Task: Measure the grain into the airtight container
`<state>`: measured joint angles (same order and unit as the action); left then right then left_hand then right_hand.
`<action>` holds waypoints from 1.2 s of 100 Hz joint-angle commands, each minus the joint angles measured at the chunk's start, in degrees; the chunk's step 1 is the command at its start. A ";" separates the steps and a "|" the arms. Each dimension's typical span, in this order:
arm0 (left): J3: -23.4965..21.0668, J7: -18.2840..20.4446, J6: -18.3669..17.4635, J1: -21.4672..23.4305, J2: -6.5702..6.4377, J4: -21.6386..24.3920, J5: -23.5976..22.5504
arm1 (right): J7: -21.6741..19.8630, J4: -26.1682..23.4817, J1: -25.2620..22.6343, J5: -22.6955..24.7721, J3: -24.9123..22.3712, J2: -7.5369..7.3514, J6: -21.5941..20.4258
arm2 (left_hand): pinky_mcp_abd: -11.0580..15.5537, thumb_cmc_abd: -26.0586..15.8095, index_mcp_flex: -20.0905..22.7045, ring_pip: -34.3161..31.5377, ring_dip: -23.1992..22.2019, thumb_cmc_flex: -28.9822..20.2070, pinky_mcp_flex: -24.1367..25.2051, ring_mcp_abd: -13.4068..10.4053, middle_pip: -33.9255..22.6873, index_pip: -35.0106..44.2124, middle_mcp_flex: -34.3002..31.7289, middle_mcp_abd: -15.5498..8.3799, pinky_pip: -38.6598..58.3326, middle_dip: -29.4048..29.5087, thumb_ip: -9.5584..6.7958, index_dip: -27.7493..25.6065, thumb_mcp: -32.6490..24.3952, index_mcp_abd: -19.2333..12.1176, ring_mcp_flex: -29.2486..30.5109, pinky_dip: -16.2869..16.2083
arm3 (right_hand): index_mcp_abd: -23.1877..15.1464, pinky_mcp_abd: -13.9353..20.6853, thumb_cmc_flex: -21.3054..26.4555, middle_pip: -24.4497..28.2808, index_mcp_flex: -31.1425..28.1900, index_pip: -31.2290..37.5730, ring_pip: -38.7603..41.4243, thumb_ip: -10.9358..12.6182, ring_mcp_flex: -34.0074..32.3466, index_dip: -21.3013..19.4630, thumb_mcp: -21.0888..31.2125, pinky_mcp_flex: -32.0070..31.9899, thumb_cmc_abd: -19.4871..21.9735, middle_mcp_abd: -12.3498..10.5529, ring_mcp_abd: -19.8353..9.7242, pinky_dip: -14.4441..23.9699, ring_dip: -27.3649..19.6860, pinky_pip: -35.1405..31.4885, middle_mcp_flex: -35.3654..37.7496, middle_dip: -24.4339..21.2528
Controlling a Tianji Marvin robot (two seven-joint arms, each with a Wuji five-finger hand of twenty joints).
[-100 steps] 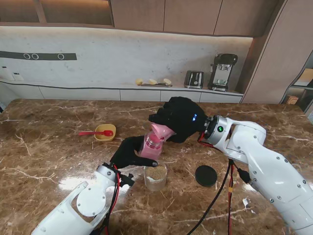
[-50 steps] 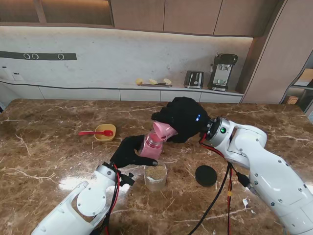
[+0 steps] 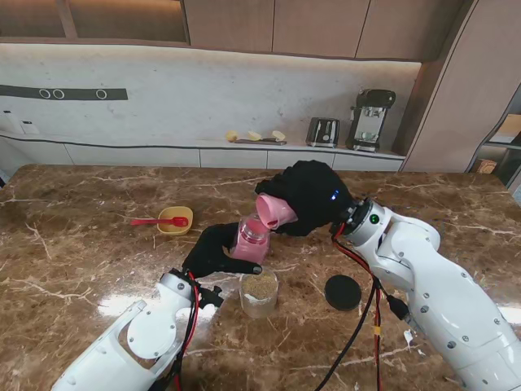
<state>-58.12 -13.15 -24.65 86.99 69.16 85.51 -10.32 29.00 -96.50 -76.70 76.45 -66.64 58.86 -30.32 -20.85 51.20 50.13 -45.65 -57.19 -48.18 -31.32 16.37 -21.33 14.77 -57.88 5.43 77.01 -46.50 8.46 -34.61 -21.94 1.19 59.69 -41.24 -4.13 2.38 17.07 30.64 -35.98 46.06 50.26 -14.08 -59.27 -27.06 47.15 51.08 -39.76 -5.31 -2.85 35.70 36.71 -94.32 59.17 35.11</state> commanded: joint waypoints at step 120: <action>-2.02 -0.74 0.22 1.47 0.11 2.10 -0.92 | -12.76 8.82 -5.34 -43.19 -2.72 7.66 12.50 | 1.57 -24.39 9.97 -2.72 -0.19 -12.22 -0.70 -4.30 -9.39 38.56 -8.23 -8.61 3.12 -4.06 -0.05 -0.62 -29.93 -13.23 3.17 -0.64 | -15.26 -11.41 16.81 -5.70 -10.56 5.34 -19.25 -2.04 12.48 -6.27 17.15 -35.66 -3.81 -1.16 -0.71 -4.50 -5.47 44.79 -2.07 3.37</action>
<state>-60.23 -13.54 -24.76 88.14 69.23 87.31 -11.12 17.52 -89.60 -82.04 33.73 -69.49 65.98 -18.99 -20.85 51.20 50.13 -45.73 -57.19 -48.18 -31.33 16.24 -21.33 14.76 -57.88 5.43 77.17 -46.51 8.44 -34.63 -21.94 0.86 59.69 -41.24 -6.93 -8.41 24.52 26.31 -38.61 49.19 32.96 -14.15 -49.19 -32.24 53.54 18.09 -49.40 -4.49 -2.73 31.60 33.03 -52.68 56.61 38.62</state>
